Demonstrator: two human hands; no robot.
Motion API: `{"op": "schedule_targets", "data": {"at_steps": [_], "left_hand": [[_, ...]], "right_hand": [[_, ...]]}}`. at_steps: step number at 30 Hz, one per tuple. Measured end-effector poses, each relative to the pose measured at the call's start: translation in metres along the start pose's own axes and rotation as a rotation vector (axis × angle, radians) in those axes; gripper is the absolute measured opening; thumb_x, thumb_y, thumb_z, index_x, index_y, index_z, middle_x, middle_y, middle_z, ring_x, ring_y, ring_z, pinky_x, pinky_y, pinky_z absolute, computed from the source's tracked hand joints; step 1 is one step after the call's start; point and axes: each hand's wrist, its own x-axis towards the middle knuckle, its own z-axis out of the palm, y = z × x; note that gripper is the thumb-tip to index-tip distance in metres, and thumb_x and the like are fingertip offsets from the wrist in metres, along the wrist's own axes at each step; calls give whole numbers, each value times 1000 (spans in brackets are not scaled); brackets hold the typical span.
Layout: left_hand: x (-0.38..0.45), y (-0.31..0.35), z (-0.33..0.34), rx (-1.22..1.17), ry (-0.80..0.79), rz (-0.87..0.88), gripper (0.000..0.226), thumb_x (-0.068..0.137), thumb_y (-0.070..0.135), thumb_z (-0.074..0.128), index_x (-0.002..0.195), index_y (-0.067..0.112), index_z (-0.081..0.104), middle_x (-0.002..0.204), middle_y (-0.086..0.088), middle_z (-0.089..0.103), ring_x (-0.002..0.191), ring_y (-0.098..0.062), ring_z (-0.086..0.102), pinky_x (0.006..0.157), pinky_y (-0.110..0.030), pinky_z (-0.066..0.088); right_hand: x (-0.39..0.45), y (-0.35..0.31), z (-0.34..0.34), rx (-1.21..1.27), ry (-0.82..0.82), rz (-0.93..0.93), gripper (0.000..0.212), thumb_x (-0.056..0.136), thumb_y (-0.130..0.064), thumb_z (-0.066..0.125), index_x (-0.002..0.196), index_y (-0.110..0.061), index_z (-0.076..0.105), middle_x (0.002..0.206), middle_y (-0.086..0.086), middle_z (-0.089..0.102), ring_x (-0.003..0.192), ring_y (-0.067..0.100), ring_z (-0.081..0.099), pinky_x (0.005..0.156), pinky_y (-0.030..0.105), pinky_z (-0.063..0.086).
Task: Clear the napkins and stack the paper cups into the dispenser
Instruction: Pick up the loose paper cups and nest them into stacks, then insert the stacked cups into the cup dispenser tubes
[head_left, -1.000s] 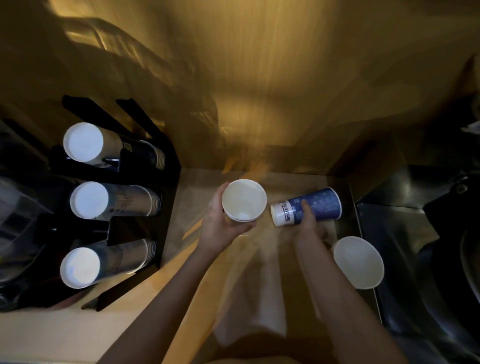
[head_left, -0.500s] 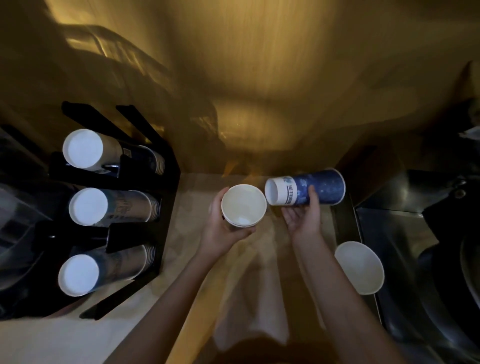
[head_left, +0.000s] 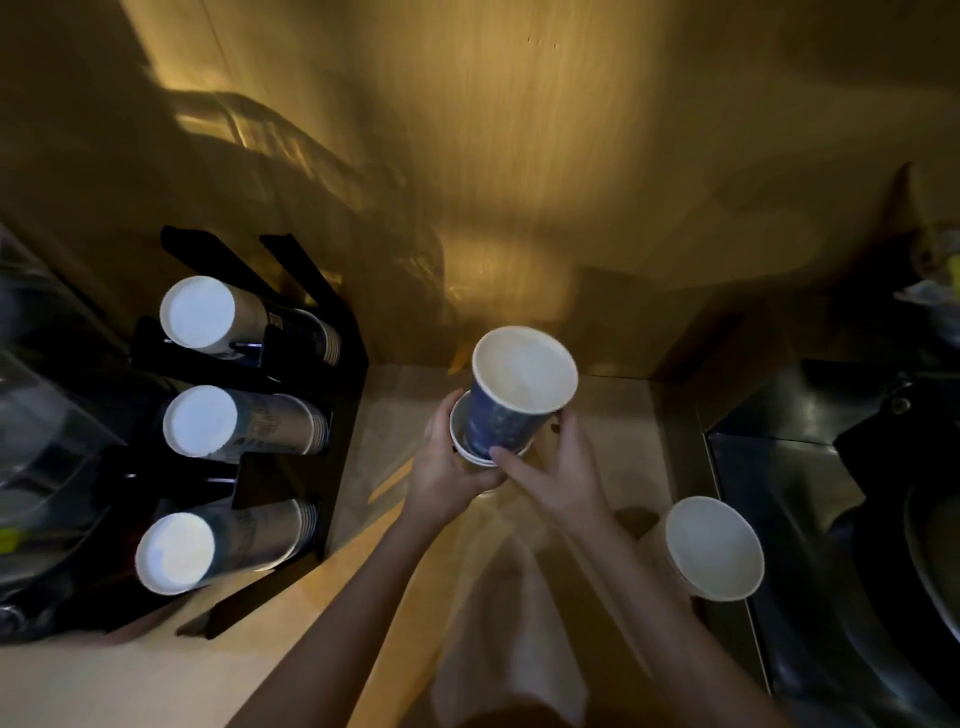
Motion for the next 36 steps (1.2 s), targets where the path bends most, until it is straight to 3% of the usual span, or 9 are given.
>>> {"op": "schedule_targets", "data": {"at_steps": [4, 11, 15, 19, 23, 25, 29, 33, 36], "left_hand": [[-2, 5, -1, -1, 19, 13, 97, 43, 42, 78, 130, 26, 36, 128, 4, 49, 116, -7, 47, 85, 0, 33], [-8, 11, -5, 14, 32, 23, 90, 45, 42, 78, 126, 24, 41, 126, 2, 54, 115, -15, 53, 91, -28, 44], [-11, 20, -12, 44, 4, -49, 96, 41, 29, 82, 127, 22, 39, 120, 5, 55, 112, -20, 54, 84, -28, 44], [-14, 43, -30, 124, -6, -50, 93, 48, 19, 88, 127, 19, 39, 119, -2, 59, 109, -23, 56, 80, -26, 42], [-28, 88, -65, 243, -83, 236, 87, 55, 14, 84, 129, 14, 38, 129, -6, 53, 118, -21, 51, 92, -26, 42], [-43, 106, -81, 401, -155, 507, 78, 66, 17, 78, 132, 13, 36, 135, -8, 48, 127, -17, 43, 100, -24, 39], [-67, 121, -109, 831, -185, 853, 65, 83, 17, 64, 138, 23, 29, 149, -8, 34, 141, -20, 25, 114, -35, 28], [-79, 120, -138, 1170, -31, 967, 67, 80, 21, 65, 137, 31, 30, 147, -11, 38, 138, -27, 31, 110, -45, 25], [-86, 115, -161, 1184, 56, 899, 52, 85, 23, 45, 135, 32, 32, 145, -13, 41, 134, -27, 28, 108, -46, 25]], "right_hand": [[-1, 2, 3, -58, -91, 5, 93, 61, -31, 81, 136, -16, 29, 139, 7, 44, 125, 21, 45, 104, 42, 41], [-8, 1, 4, -212, -197, -135, 84, 72, -43, 68, 140, -20, 24, 140, 3, 44, 127, 18, 40, 102, 28, 34], [-7, 2, 0, -227, -222, -126, 74, 77, -47, 63, 137, -20, 30, 133, -1, 49, 120, 14, 45, 101, 31, 38], [1, -14, -6, 88, -173, 100, 27, 86, -42, 55, 106, -25, 57, 102, 1, 68, 80, 3, 63, 70, 14, 50], [12, -44, -14, 324, -285, 525, 56, 89, -56, 36, 97, -7, 60, 62, 12, 63, 41, 19, 60, 41, 25, 47], [11, -62, -21, 439, -539, 670, 68, 79, -71, 33, 93, -11, 61, 58, 14, 66, 43, 27, 62, 39, 28, 51], [7, -86, -20, 487, -791, 449, 55, 61, -74, 50, 88, -32, 72, 70, 5, 73, 59, 23, 69, 40, 30, 53], [9, -104, 0, 527, -875, 328, 56, 63, -66, 60, 106, -31, 63, 96, 2, 75, 80, 22, 71, 51, 36, 57], [13, -121, 18, 550, -836, 281, 71, 57, -64, 70, 115, -23, 61, 108, 7, 72, 95, 26, 67, 78, 47, 54]]}}
